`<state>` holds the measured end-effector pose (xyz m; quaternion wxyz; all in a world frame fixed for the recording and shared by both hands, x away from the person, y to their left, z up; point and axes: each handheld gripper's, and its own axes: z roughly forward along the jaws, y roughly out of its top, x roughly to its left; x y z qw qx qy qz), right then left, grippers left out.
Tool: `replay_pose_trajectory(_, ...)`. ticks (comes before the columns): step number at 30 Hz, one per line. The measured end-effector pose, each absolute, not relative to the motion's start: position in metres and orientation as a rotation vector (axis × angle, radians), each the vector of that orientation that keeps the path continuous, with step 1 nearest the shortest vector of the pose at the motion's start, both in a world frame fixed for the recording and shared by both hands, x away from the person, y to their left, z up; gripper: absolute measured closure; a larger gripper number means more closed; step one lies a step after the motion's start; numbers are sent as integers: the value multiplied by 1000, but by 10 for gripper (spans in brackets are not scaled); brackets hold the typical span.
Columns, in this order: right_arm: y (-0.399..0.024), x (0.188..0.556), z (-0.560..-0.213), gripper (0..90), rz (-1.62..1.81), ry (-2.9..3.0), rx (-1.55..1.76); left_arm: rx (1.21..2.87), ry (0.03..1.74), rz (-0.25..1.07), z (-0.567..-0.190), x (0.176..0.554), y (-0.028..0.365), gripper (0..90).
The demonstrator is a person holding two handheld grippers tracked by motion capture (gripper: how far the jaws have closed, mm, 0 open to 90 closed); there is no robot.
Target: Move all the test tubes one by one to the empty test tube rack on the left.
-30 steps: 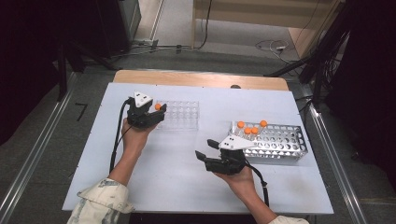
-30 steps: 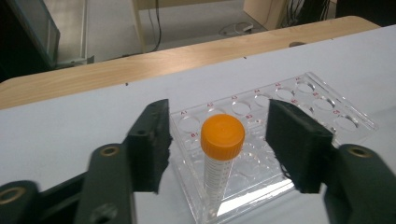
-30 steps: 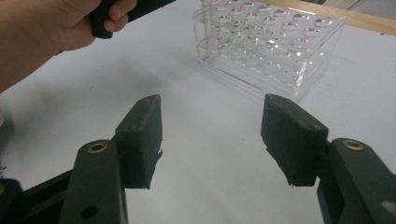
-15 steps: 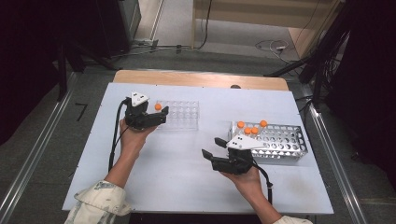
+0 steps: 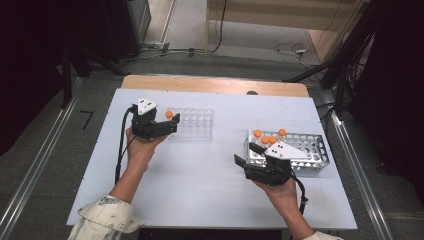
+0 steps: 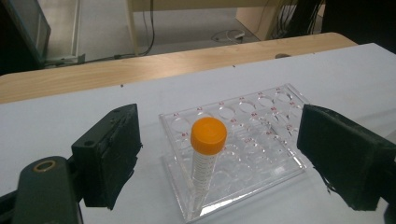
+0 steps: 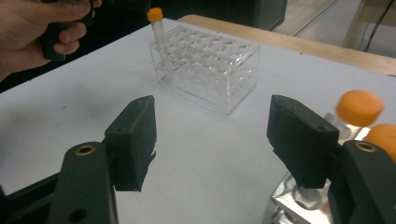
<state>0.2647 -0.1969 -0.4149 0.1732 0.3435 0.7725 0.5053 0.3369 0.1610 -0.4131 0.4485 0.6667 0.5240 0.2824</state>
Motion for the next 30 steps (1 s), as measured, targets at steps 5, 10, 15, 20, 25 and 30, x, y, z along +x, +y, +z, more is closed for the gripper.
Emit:
replay_pose_trajectory(5,-215,268,-404,316,1442,2105,1018,1654,1300,697,-413,337,162,136)
replay_pose_trajectory(10,-230,272,-401,317,1437,2053,1062,1655,1300,692,-413,337,162,135)
replay_pose_trajectory(15,-241,277,-402,318,1407,2021,1093,1659,1298,683,-414,337,161,135)
replay_pose_trajectory(20,-251,283,-405,318,1369,1989,1129,1653,1299,672,-413,337,162,136)
replay_pose_trajectory(25,-263,287,-405,322,1365,1953,1167,1653,1297,670,-413,337,162,136)
replay_pose_trajectory(30,-272,291,-407,328,1349,1925,1202,1651,1297,663,-413,337,161,135)
